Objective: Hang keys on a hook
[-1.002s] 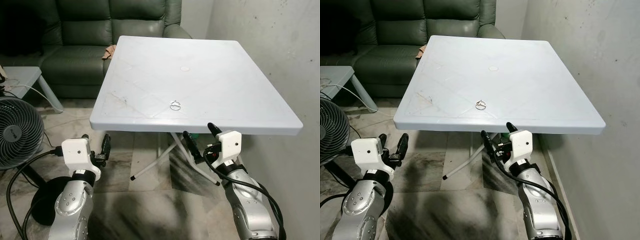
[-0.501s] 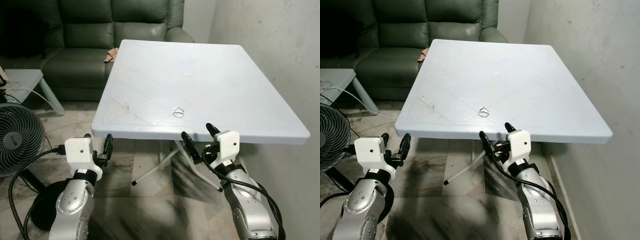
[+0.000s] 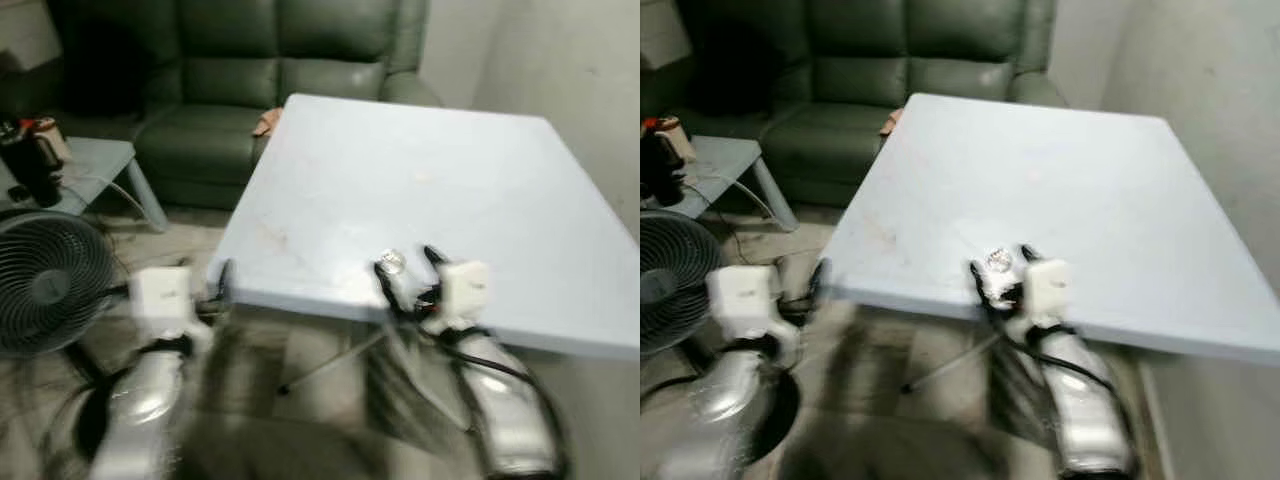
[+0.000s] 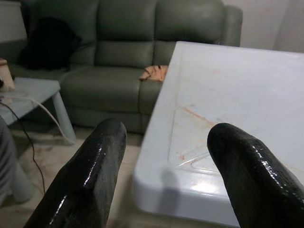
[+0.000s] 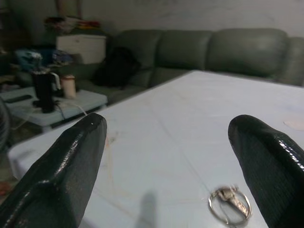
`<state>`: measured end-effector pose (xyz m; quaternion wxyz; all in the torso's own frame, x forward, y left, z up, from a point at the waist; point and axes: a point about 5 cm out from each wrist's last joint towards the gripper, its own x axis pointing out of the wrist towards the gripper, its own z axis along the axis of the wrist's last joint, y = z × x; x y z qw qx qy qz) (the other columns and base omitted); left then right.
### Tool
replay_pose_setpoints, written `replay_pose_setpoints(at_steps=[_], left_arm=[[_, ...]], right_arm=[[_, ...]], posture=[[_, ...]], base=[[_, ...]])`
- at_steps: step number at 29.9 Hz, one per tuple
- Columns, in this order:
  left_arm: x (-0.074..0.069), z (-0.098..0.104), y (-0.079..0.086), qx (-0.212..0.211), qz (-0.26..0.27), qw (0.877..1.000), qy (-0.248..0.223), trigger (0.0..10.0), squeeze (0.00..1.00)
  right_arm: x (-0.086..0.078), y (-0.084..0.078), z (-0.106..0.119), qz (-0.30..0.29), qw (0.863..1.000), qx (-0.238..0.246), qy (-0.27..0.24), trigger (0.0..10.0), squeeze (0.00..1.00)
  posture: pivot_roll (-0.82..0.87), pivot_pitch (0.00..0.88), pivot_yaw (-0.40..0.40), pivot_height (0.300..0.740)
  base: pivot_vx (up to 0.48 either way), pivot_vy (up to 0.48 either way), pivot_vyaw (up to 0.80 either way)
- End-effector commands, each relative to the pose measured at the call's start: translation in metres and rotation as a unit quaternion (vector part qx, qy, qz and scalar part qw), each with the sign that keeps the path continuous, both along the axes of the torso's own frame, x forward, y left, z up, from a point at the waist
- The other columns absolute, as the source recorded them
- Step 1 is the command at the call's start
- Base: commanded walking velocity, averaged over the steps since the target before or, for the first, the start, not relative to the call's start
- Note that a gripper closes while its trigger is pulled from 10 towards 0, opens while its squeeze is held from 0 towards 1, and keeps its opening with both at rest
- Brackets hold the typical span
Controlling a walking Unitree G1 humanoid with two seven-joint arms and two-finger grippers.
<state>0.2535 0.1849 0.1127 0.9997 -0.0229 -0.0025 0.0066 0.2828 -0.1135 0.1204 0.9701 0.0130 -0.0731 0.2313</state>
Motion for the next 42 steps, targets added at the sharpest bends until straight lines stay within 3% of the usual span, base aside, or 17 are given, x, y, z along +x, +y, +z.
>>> replay_pose_setpoints(at_steps=[1,16,33,37,42], left_arm=[[0.003,0.006,-0.012,-0.003,-0.020,1.000,-0.012,10.0,0.00],[0.003,0.008,-0.013,-0.001,-0.021,1.000,-0.013,10.0,0.00],[-0.014,-0.001,-0.033,0.007,-0.051,0.998,-0.030,10.0,0.00],[-0.020,-0.006,-0.038,0.004,-0.072,0.997,-0.020,10.0,0.00],[-0.027,-0.010,-0.045,0.017,-0.106,0.994,-0.015,10.0,0.00]], right_arm=[[0.000,-0.015,-0.002,-0.024,1.000,-0.007,0.005,10.0,0.00],[-0.001,-0.016,-0.002,-0.024,1.000,-0.007,0.007,10.0,0.00],[0.002,-0.020,-0.007,0.013,0.998,-0.062,0.028,10.0,0.00],[0.006,-0.019,-0.008,0.039,0.996,-0.074,0.044,10.0,0.00],[0.015,-0.024,-0.005,0.029,0.994,-0.096,0.047,10.0,0.00]], posture=[[-0.09,0.000,-0.004,0.728],[-0.09,0.000,-0.005,0.728],[-0.08,0.019,-0.026,0.728],[-0.08,0.025,-0.033,0.728],[-0.07,0.031,-0.044,0.728]], base=[[0.412,0.000,0.00],[0.410,0.000,0.00],[0.000,0.000,0.00],[0.000,0.000,0.00],[0.000,0.000,0.00]])
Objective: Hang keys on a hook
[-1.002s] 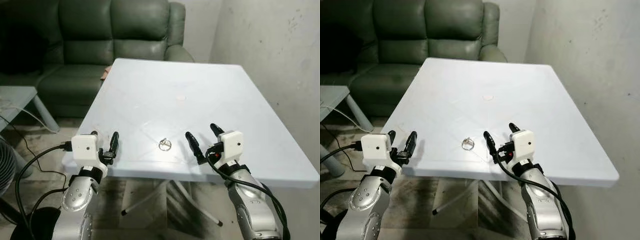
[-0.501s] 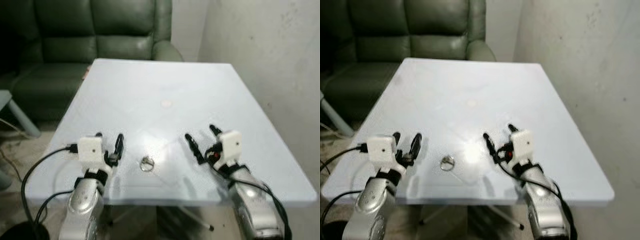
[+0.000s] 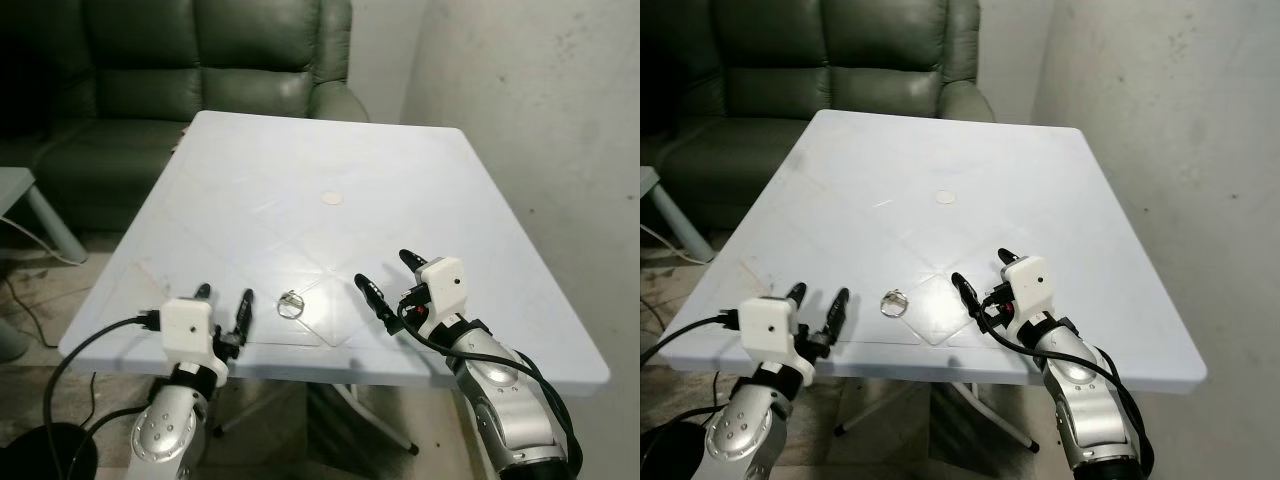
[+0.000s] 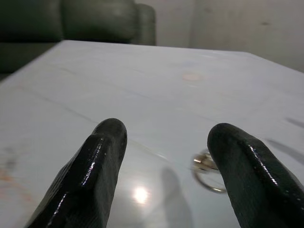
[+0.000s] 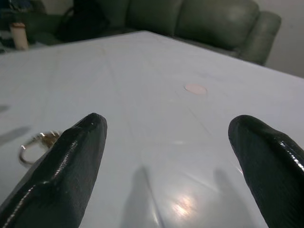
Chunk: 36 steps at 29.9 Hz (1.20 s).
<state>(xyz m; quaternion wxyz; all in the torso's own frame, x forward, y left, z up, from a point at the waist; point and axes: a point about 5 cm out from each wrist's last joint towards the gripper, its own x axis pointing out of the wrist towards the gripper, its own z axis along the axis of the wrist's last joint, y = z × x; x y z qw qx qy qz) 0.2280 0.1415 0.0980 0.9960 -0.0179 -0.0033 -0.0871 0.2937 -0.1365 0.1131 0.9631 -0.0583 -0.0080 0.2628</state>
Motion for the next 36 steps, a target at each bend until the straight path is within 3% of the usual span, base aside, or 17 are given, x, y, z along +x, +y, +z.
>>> replay_pose_setpoints(at_steps=[1,13,16,21,30,36], left_arm=[[-0.003,0.004,-0.003,0.010,-0.018,1.000,-0.013,10.0,0.00],[-0.010,0.003,-0.014,0.010,-0.052,0.998,-0.015,10.0,0.00],[-0.017,0.003,-0.016,0.026,-0.042,0.999,-0.017,10.0,0.00],[-0.020,0.002,-0.010,0.018,-0.016,1.000,-0.012,10.0,0.00],[-0.028,0.001,-0.019,0.030,-0.044,0.999,-0.011,10.0,0.00],[-0.020,0.002,-0.009,-0.011,-0.013,1.000,-0.004,10.0,0.00]], right_arm=[[0.006,-0.001,0.003,0.002,1.000,-0.013,0.001,10.0,0.00],[0.017,0.002,0.010,0.026,0.999,-0.032,-0.001,10.0,0.00],[0.024,0.012,0.014,0.048,0.998,-0.048,-0.019,10.0,0.00],[0.023,0.020,0.013,0.069,0.996,-0.047,-0.018,10.0,0.00],[0.024,0.027,0.009,0.091,0.994,-0.056,-0.017,10.0,0.00],[0.025,0.027,0.013,0.083,0.995,-0.033,-0.033,10.0,0.00]], posture=[[-0.07,0.031,-0.044,0.728],[-0.07,0.045,-0.054,0.728],[-0.04,0.067,-0.072,0.728],[-0.02,0.072,-0.085,0.728],[0.01,0.066,-0.096,0.728],[0.00,0.057,-0.094,0.728]], base=[[0.000,0.000,0.00],[0.000,0.000,0.00],[0.000,0.000,0.00],[0.000,0.000,0.00],[0.000,0.000,0.00],[0.000,0.000,0.00]])
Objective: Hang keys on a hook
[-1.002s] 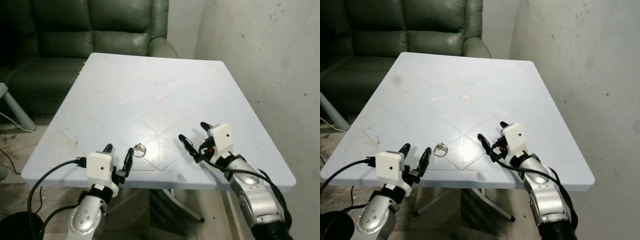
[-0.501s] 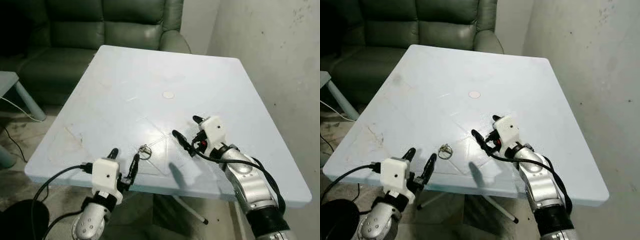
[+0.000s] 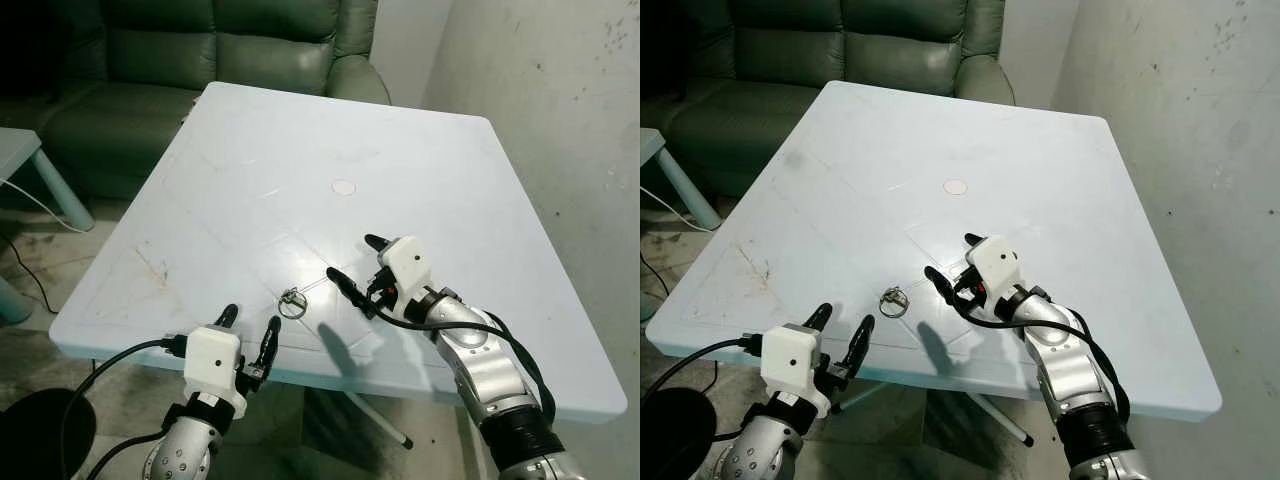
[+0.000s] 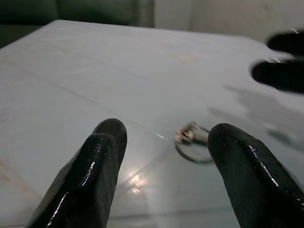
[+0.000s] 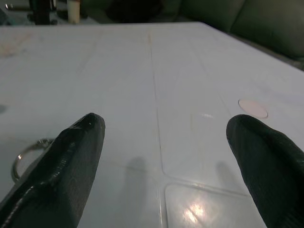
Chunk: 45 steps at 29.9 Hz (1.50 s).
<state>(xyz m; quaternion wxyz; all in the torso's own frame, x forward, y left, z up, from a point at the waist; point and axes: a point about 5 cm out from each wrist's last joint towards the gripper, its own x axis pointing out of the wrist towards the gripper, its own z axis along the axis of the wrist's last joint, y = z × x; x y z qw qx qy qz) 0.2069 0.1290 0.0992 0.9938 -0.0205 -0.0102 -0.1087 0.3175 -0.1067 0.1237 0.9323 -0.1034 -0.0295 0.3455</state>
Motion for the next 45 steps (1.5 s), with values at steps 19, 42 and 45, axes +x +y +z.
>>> replay_pose_setpoints(at_steps=[19,42,45], left_arm=[[0.009,0.005,0.002,-0.020,0.001,1.000,0.001,10.0,0.00],[0.012,0.006,0.004,-0.013,0.013,1.000,-0.001,10.0,0.00],[0.012,0.006,0.003,-0.013,0.012,1.000,-0.003,10.0,0.00]], right_arm=[[-0.006,-0.006,-0.003,-0.019,0.999,0.026,0.001,10.0,0.00],[-0.005,-0.007,-0.002,-0.024,0.999,0.030,0.004,10.0,0.00],[-0.006,-0.007,-0.002,-0.026,0.999,0.030,0.005,10.0,0.00]], posture=[[-0.03,0.057,-0.076,0.728],[-0.03,0.056,-0.077,0.728],[-0.03,0.057,-0.077,0.728]], base=[[0.000,0.458,0.00],[0.000,0.167,0.00],[0.000,0.000,0.00]])
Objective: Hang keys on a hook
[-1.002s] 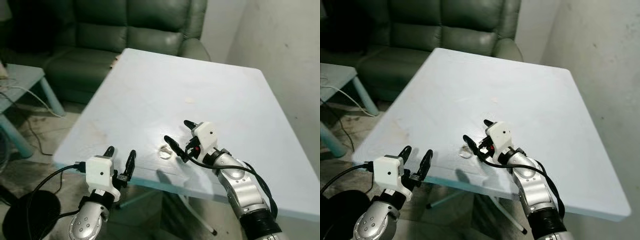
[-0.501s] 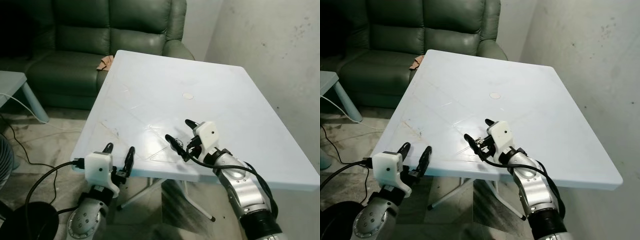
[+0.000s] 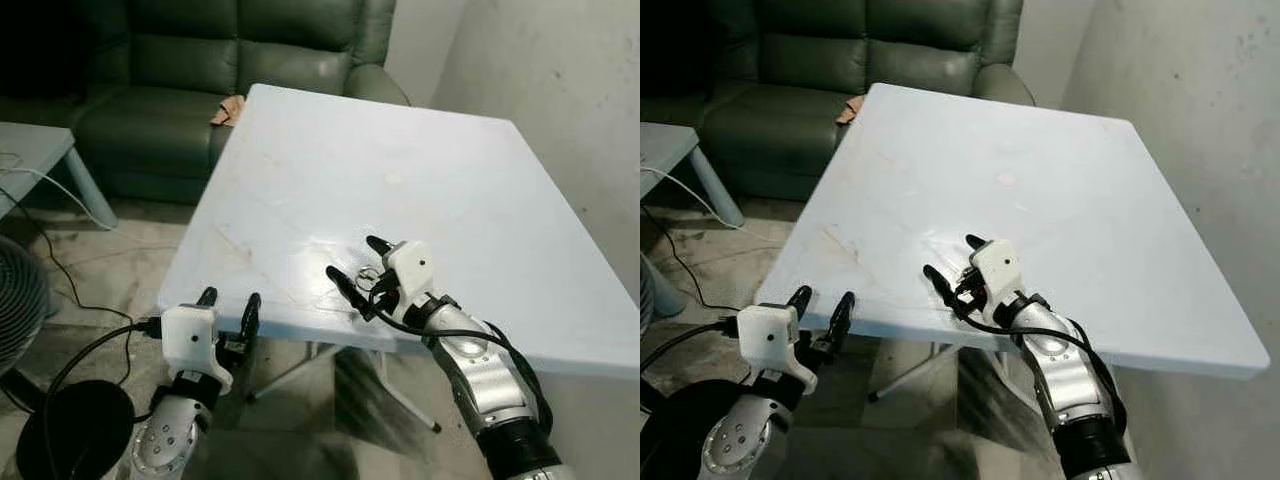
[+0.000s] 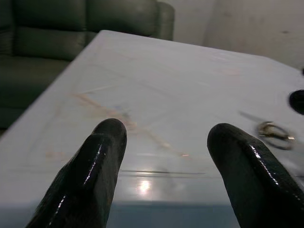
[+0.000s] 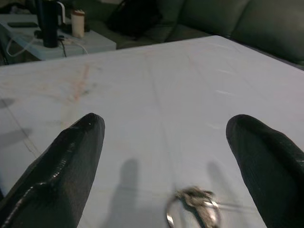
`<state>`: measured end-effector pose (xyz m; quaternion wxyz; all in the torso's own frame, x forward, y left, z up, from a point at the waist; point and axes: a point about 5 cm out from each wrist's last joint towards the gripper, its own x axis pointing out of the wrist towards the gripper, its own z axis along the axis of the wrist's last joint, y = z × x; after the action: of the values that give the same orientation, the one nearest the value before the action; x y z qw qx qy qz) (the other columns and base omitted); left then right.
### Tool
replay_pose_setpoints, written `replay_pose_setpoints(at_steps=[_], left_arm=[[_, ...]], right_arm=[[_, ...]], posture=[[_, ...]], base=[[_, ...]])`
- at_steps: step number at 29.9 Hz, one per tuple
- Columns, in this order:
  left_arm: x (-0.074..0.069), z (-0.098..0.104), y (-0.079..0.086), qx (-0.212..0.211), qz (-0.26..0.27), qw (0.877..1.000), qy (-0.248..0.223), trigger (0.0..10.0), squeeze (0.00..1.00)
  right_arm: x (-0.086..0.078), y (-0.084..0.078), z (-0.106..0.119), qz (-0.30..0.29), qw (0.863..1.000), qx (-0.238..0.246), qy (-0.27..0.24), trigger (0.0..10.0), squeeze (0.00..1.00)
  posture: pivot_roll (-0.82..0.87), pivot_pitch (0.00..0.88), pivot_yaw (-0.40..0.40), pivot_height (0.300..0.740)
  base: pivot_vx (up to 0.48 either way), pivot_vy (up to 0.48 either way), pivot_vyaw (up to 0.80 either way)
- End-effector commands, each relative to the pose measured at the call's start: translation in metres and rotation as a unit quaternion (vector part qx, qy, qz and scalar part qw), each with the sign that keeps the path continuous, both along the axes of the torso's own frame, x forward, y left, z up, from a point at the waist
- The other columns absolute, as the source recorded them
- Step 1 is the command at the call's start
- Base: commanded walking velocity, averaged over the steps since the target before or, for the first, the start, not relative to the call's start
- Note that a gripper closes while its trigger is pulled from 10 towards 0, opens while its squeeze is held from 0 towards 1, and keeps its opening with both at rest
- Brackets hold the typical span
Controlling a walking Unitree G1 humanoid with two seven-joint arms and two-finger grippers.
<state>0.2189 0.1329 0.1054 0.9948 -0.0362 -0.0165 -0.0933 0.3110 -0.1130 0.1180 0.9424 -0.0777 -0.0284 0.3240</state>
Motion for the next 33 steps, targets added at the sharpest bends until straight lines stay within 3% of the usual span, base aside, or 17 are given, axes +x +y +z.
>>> replay_pose_setpoints(at_steps=[1,18,21,33], left_arm=[[-0.001,0.000,0.000,0.005,-0.003,1.000,0.001,10.0,0.00],[-0.003,-0.001,-0.006,0.015,-0.024,1.000,-0.002,10.0,0.00],[-0.008,-0.002,-0.013,0.038,-0.051,0.998,-0.003,10.0,0.00],[-0.024,0.001,-0.020,0.017,-0.054,0.998,0.002,10.0,0.00]], right_arm=[[0.000,-0.001,0.004,-0.003,1.000,0.005,-0.003,10.0,0.00],[0.004,-0.003,0.004,-0.017,1.000,0.000,0.004,10.0,0.00],[0.008,-0.003,0.003,-0.033,0.999,-0.006,0.015,10.0,0.00],[0.025,0.005,0.008,-0.053,0.998,-0.037,0.023,10.0,0.00]], posture=[[-0.03,0.057,-0.076,0.728],[-0.03,0.057,-0.082,0.728],[-0.03,0.061,-0.084,0.728],[0.00,0.126,-0.116,0.728]], base=[[0.000,0.000,0.00],[0.000,0.000,0.00],[0.000,0.000,0.00],[0.000,0.000,0.00]])
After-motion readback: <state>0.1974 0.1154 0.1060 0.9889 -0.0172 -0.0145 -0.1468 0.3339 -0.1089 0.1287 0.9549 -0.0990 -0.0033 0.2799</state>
